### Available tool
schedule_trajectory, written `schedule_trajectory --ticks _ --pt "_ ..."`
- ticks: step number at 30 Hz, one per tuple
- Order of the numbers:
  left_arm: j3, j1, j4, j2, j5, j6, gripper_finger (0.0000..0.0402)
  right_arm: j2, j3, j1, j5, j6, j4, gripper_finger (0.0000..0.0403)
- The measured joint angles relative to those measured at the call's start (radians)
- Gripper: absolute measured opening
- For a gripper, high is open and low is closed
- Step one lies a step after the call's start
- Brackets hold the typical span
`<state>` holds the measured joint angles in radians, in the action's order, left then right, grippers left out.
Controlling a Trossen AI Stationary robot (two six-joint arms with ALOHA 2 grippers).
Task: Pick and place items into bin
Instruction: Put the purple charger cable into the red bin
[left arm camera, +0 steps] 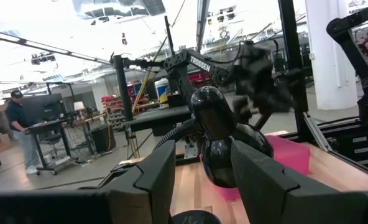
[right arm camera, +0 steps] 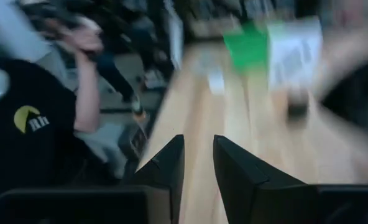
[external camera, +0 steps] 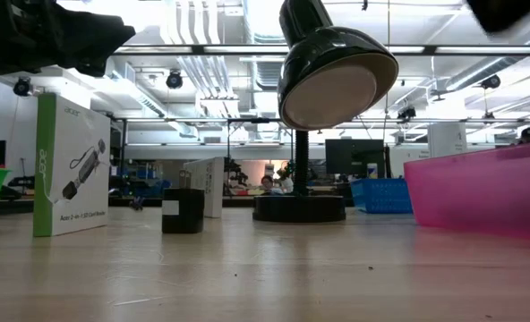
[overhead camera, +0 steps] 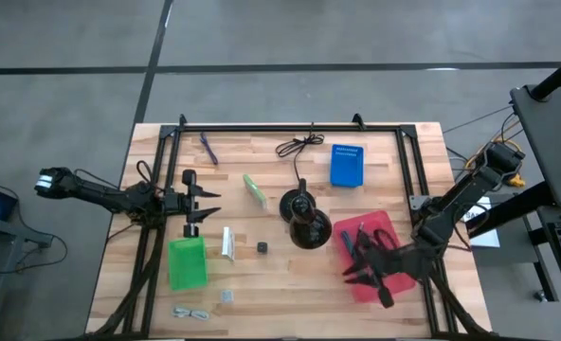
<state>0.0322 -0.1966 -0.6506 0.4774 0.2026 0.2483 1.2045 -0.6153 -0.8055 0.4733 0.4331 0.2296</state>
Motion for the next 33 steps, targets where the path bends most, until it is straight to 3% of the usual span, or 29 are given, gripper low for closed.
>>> schedule_trajectory --ticks 3,5,9,15,23,29,33 --pt "0.000 0.000 0.000 0.000 0.000 0.000 0.0141 0.000 -0.001 -0.018 -0.001 -0.299 0.112 0.0070" --pt "0.000 0.000 0.000 0.000 0.000 0.000 0.0141 0.000 0.001 -0.022 -0.003 -0.411 0.139 0.0067" --pt "0.000 0.000 0.000 0.000 0.001 0.000 0.0141 -0.028 0.035 0.009 -0.008 -0.435 0.152 0.0057" --pt "0.000 0.000 0.000 0.000 0.001 -0.004 0.0141 -0.097 0.157 0.130 -0.158 -0.395 0.227 0.0044" --pt "0.000 0.000 0.008 0.000 0.005 -0.005 0.0141 -0.283 0.286 0.232 -0.197 -0.547 0.245 0.0044" --pt "0.000 0.000 0.008 0.002 0.005 -0.093 0.0141 -0.420 0.456 0.226 -0.284 -0.809 0.524 0.0043" --pt "0.000 0.000 0.008 0.003 0.004 -0.111 0.0141 -0.462 0.578 0.236 -0.206 -0.840 0.728 0.0043"
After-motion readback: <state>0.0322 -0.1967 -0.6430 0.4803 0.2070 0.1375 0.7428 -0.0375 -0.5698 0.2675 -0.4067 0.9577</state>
